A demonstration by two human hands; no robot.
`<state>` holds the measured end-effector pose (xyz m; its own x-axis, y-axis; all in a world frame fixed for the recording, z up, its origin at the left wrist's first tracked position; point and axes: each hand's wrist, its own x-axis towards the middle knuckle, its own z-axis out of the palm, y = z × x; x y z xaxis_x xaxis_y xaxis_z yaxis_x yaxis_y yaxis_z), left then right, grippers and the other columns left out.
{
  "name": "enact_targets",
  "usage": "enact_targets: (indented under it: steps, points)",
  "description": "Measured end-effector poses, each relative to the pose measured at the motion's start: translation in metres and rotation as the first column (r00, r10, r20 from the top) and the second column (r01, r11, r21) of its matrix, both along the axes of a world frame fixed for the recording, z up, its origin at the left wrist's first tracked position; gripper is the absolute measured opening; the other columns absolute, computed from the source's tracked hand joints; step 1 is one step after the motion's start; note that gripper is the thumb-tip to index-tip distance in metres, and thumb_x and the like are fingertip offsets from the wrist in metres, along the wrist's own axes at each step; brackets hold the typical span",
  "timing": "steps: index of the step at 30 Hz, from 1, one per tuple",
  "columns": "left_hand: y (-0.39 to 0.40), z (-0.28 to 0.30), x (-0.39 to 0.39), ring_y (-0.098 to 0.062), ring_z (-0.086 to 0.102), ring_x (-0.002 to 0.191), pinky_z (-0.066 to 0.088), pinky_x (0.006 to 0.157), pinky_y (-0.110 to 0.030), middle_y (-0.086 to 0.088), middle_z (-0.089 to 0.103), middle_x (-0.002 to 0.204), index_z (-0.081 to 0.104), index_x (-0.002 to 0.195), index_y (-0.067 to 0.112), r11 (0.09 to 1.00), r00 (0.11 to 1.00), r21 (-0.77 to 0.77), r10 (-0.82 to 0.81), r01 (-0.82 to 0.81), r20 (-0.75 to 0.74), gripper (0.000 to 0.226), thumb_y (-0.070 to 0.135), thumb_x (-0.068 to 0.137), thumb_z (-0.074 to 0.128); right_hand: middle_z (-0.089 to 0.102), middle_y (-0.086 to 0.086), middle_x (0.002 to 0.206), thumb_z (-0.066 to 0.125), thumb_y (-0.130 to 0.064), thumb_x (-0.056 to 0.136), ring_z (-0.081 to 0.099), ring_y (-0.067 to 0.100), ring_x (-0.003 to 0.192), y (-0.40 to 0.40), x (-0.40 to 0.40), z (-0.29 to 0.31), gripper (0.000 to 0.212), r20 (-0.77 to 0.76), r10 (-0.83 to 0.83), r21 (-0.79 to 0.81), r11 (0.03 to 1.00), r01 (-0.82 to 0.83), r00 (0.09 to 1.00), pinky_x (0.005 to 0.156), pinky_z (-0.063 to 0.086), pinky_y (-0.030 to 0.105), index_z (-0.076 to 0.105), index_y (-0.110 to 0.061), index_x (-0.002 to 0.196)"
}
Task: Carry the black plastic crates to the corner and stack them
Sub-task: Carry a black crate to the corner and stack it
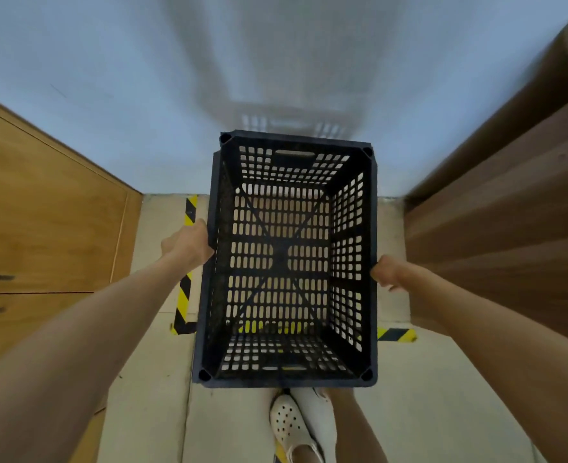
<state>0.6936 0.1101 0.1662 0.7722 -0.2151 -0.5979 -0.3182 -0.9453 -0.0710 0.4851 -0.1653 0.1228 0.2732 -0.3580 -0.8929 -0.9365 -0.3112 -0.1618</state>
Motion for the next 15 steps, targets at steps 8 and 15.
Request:
enact_targets:
  steps: [8,15]
  points:
    - [-0.07,-0.021,0.056,-0.026,0.065,0.087,0.055,0.08,-0.041,-0.009,0.065,0.095,0.048,0.116,0.007,0.991,0.98,0.055,0.129,-0.122,-0.15,0.037,0.018,0.086,0.068,0.054,0.013,0.103,0.043,-0.01,0.099,0.052,0.024,0.093,-0.057,0.044,-0.018,0.026,0.036,0.026,0.019,0.999,-0.027,0.999,0.086,0.048,0.035,0.054,0.002,0.119]
    - [-0.105,-0.055,0.064,-0.017,0.057,0.069,0.043,0.057,-0.026,-0.011,0.065,0.09,0.048,0.119,-0.004,0.956,0.921,0.086,0.293,-0.28,-0.255,0.04,0.006,0.087,0.069,0.058,0.009,0.098,0.043,-0.017,0.099,0.053,0.022,0.091,-0.073,0.057,-0.054,0.02,0.002,0.019,0.096,0.995,-0.019,1.0,0.083,0.047,0.032,0.056,-0.007,0.11]
